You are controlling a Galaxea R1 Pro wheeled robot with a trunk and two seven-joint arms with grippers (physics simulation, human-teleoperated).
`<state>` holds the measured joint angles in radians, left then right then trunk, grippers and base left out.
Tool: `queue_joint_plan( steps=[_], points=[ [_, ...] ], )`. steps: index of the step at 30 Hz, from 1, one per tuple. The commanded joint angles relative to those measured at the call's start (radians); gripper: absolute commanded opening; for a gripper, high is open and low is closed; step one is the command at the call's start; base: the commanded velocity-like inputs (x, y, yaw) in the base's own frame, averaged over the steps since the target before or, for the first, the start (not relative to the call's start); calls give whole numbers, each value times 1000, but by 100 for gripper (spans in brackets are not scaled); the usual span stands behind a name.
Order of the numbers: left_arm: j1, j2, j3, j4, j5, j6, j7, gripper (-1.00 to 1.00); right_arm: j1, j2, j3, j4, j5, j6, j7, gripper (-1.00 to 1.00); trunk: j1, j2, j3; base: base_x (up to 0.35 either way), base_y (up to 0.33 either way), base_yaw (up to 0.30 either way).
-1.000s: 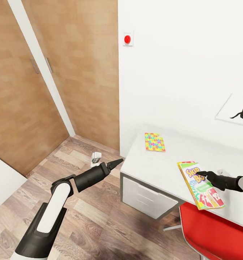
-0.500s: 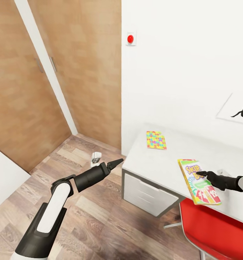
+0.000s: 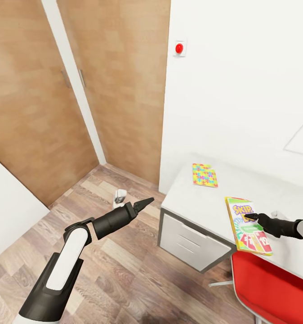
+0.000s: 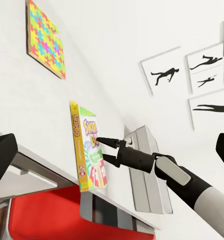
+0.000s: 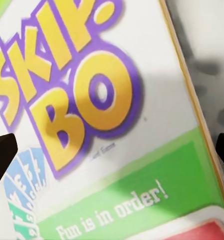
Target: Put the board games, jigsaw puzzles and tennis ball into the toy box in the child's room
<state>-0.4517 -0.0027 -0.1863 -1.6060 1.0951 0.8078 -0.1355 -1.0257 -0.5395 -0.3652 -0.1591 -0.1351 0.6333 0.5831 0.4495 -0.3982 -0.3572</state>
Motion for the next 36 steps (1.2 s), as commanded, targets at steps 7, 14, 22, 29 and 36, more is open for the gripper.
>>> queue_joint_plan(
  steps=[7,14,22,29,36],
  points=[
    [-1,0,1,0,-3,4,-4,100,-1,0,2,0,-11,8,-2,100,1,-2,-2,-6,0,32],
    [-1,0,1,0,-3,4,-4,100,-1,0,2,0,-11,8,-2,100,1,-2,-2,-2,0,9],
    [-1,0,1,0,-3,4,-3,100,-1,1,2,0,-11,8,-2,100,1,-2,-2,0,0,2],
    [-1,0,1,0,-2,4,3,100,-1,1,2,0,-11,8,-2,100,1,-2,-2,-65,0,0],
    [-1,-1,1,0,-2,4,2,100,-1,1,2,0,-11,8,-2,100,1,-2,-2,-231,0,0]
  ],
)
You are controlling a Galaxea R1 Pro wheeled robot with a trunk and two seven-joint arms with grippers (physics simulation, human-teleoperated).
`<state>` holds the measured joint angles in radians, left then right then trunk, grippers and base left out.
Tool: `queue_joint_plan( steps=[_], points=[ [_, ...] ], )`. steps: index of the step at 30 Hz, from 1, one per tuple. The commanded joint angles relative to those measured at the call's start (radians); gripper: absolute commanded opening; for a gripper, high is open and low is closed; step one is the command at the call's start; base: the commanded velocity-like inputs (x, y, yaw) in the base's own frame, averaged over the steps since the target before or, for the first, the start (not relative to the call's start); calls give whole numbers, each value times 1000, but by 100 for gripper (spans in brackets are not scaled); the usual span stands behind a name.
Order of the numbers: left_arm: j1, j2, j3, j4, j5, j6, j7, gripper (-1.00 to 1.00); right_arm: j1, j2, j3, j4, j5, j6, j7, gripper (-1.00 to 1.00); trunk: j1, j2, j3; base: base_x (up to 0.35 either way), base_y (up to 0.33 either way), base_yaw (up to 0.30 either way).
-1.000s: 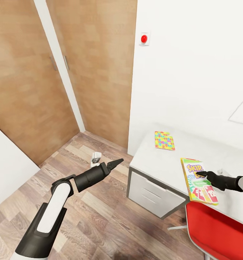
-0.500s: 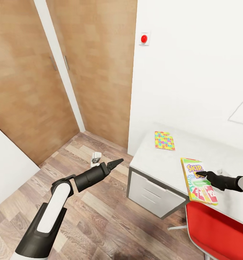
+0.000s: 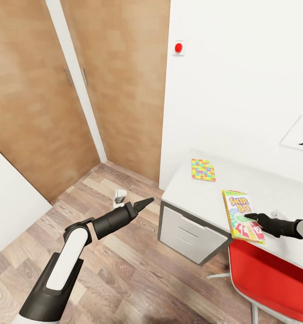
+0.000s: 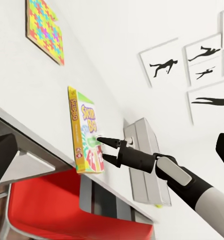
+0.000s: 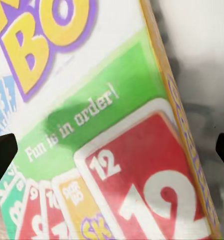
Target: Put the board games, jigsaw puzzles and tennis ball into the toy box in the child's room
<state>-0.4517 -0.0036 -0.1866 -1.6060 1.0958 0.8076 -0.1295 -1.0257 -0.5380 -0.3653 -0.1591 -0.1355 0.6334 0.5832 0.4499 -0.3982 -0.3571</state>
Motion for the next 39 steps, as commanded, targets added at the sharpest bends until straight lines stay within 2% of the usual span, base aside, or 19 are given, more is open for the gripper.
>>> queue_joint_plan(
  steps=[1,29,39],
  points=[
    [-1,-1,1,0,-3,4,-4,100,-1,-1,2,0,-10,8,-2,100,0,-2,-2,-179,0,0],
    [-1,-1,1,0,-4,4,-5,100,-1,0,2,0,-10,8,-2,100,0,-2,-2,-36,0,2],
    [-1,-1,1,0,-4,4,-4,100,-1,0,2,-1,-9,8,-2,100,0,-2,-2,-1,0,150]
  ],
)
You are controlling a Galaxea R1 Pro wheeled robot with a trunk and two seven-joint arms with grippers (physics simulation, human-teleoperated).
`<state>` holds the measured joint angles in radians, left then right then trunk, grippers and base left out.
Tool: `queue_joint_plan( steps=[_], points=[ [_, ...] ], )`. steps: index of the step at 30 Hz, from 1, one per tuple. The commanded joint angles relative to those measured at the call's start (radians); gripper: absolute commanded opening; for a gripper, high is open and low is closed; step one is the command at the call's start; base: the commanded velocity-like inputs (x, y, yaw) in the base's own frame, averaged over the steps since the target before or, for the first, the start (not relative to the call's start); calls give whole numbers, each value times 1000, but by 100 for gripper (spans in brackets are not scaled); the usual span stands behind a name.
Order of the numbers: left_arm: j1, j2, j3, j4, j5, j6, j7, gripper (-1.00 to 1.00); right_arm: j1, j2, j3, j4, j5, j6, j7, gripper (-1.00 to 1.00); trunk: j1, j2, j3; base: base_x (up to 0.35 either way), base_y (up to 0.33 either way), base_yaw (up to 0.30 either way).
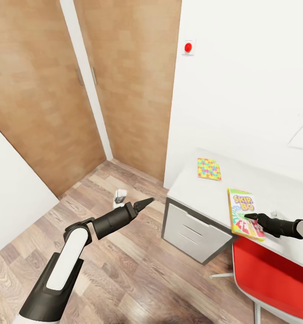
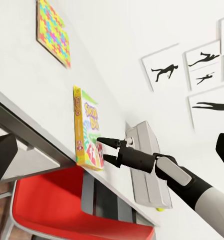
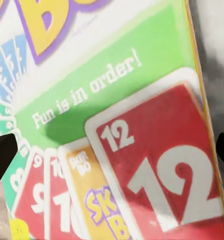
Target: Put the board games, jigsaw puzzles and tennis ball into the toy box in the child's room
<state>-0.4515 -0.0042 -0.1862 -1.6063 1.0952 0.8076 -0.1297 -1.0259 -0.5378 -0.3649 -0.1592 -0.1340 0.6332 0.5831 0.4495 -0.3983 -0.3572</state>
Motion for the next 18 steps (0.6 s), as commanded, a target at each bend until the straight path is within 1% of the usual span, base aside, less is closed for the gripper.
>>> queue_joint_plan(
  steps=[1,10,14,18],
  points=[
    [-1,0,1,0,-3,4,-4,100,0,-1,1,0,-11,8,-1,100,1,-2,-2,0,0,235],
    [-1,0,1,0,-3,4,-5,100,0,-1,1,-1,-11,8,0,100,1,-2,-2,0,0,240],
    [-1,0,1,0,-3,4,-5,100,0,-1,1,0,-11,8,0,100,1,-2,-2,0,0,129],
    [-1,0,1,0,-3,4,-5,100,0,-1,1,-1,-12,8,0,100,1,-2,-2,0,0,66]
  ],
)
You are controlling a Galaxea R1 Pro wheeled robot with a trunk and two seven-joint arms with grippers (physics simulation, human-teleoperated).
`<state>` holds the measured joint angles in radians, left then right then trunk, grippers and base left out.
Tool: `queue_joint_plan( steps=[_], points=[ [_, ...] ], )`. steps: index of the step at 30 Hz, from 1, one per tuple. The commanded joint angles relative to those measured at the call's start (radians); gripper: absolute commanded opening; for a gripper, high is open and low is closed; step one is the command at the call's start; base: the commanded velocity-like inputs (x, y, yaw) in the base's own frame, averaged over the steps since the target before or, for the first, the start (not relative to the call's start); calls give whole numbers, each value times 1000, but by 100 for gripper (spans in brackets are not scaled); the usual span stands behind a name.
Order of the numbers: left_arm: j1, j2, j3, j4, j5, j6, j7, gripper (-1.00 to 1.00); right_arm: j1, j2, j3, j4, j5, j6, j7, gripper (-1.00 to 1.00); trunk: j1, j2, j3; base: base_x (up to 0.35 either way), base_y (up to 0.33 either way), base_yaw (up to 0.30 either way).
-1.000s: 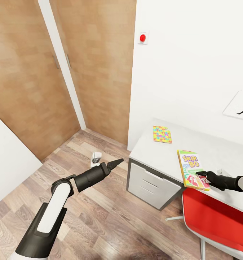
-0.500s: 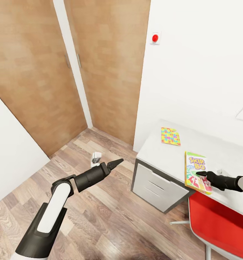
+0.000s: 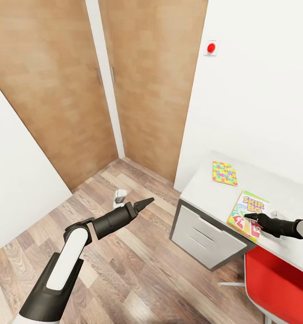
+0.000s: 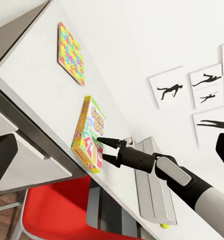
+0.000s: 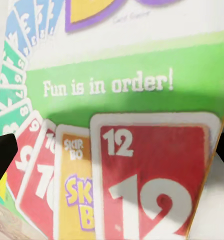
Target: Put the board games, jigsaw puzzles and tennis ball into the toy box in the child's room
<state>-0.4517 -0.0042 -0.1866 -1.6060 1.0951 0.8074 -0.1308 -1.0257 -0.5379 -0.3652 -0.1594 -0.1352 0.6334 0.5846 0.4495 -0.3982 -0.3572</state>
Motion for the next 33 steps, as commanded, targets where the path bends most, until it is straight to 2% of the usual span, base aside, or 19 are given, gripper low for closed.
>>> queue_joint_plan(
  steps=[1,14,23,26,27,29,30,33],
  points=[
    [-1,0,1,0,-3,4,-4,100,-1,0,2,0,-10,8,-2,100,1,-2,-2,0,0,44],
    [-1,0,1,0,-3,4,-3,100,-1,-1,2,-1,-9,8,-2,100,1,-2,-2,0,0,16],
    [0,0,2,0,-3,4,0,100,-1,-22,-3,-3,-11,8,-8,100,1,-2,-2,0,0,2],
    [0,-2,2,1,-3,4,1,100,-2,-52,-5,-6,-13,8,-10,100,1,-2,-2,0,0,0],
    [0,-2,2,1,-3,4,1,100,-2,-52,-5,-6,-13,8,-10,100,1,-2,-2,0,0,0],
    [0,-4,1,1,-3,4,1,100,-2,-76,-6,-7,-14,8,-11,100,1,-2,-2,0,0,0],
    [0,-4,1,1,-3,4,1,100,-2,-76,-6,-7,-14,8,-11,100,1,-2,-2,0,0,0],
    [0,-5,1,2,-3,4,2,100,-4,-110,-7,-9,-16,12,-11,100,1,-2,-2,14,0,0]
  ],
)
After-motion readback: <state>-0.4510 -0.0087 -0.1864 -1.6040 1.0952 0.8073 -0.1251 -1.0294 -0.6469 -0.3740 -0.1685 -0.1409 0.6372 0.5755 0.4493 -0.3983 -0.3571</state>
